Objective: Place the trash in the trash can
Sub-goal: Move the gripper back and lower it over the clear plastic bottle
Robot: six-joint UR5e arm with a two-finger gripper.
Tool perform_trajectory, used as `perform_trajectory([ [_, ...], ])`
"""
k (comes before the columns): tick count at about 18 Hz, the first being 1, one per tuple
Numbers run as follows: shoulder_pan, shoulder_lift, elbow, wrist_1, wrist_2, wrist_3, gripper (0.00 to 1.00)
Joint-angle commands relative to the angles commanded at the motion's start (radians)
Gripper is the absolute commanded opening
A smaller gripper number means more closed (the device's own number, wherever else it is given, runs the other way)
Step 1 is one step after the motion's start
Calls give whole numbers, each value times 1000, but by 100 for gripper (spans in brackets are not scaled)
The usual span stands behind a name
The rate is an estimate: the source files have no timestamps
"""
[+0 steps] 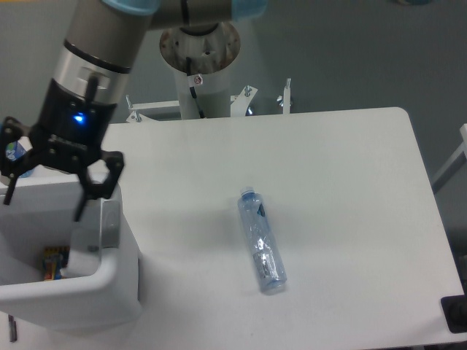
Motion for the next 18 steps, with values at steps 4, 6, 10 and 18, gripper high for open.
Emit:
perform_trajectory([
  [4,26,-32,-14,-15,221,23,100],
  [6,81,-51,-31,-15,229,49,100],
  [10,149,-84,-40,-56,235,127,100],
  [18,244,-205,-83,-103,215,267,100],
])
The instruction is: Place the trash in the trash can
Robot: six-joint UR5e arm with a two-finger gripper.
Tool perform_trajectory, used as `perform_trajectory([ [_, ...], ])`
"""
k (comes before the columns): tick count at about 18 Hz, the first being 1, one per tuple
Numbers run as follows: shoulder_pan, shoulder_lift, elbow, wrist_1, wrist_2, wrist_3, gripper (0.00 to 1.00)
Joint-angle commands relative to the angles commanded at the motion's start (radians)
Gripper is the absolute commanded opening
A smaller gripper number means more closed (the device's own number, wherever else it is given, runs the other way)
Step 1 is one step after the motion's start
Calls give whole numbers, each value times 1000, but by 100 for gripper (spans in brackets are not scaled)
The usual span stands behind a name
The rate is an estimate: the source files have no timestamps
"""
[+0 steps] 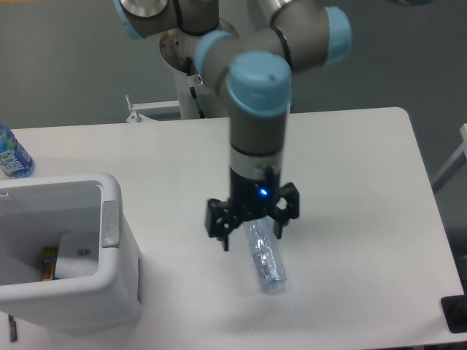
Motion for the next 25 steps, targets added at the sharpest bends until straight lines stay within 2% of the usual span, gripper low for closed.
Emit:
perform_trajectory([
  [5,-4,-75,-43,8,-14,-2,100],
  [8,-8,-109,-63,21,23,29,100],
  [12,-8,-135,-51,29,41,80,100],
  [16,-8,-152,-54,75,89,141,100],
  [21,-8,-157,-55,78,101,153,100],
  [25,-9,-173,-63,113,143,150,100],
])
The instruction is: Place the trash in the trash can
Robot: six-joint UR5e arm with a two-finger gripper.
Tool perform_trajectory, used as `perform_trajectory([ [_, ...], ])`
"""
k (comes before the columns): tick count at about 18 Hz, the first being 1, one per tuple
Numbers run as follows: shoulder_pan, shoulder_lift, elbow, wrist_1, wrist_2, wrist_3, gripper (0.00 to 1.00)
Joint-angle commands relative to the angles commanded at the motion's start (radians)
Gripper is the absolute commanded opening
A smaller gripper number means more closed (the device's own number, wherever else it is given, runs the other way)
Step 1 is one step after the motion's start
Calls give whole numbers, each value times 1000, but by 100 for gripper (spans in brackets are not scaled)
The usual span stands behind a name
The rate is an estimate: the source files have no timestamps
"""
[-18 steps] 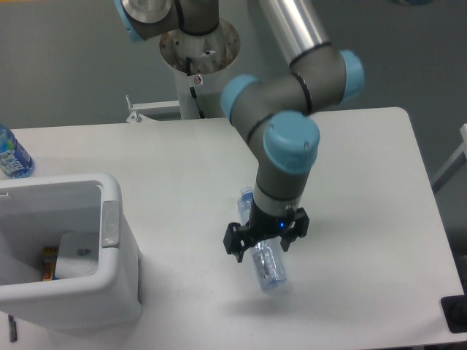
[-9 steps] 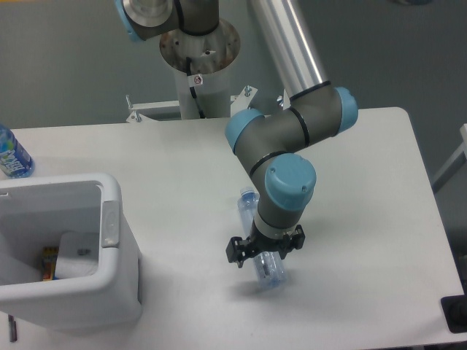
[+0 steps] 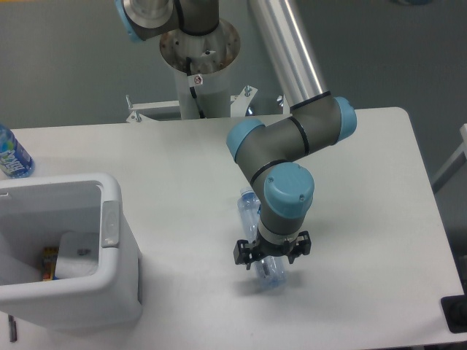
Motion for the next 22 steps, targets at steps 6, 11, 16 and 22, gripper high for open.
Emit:
perform_trajectory([
  [6,-21,-17,0,14,20,-9,100],
  [11,-38,-32,-5,34,58,-11,100],
  [16,-43,-34,-23,34,95,0,100],
  [22,-44,-25,-41,25,138,6,100],
])
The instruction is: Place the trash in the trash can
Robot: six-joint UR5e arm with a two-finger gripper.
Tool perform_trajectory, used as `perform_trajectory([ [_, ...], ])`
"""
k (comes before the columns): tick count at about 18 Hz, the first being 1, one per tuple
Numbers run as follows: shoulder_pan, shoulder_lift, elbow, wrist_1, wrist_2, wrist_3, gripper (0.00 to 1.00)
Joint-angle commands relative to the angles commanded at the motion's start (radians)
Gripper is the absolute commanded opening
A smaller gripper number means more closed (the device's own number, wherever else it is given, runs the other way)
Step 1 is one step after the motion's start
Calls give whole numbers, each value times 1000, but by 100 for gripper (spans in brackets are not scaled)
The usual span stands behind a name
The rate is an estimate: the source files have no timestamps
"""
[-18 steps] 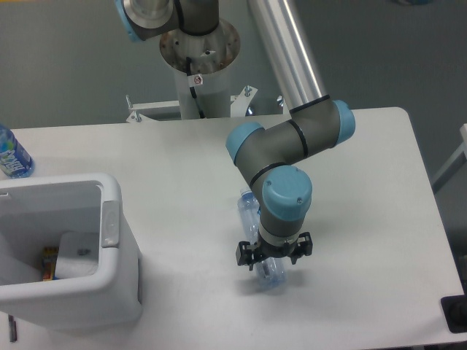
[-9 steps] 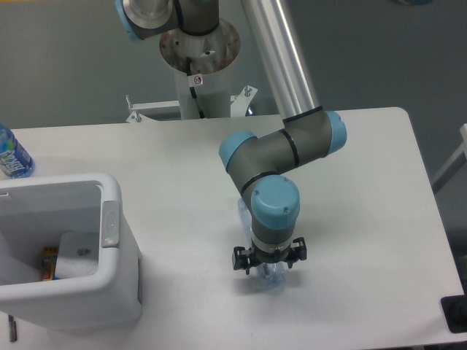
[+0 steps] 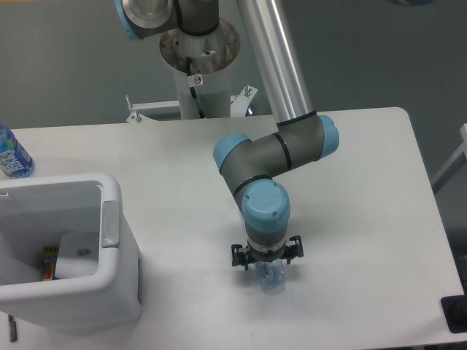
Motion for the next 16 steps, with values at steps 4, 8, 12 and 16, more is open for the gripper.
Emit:
perform_trajectory([
  [4,-2,0,-2,-6,15,-2,100],
  [8,-8,0,-5,-6,17,-2,99],
  [12,-9,3,-8,-12,17,-2,85],
  [16,-12,3,-8,-12,16,-2,75],
])
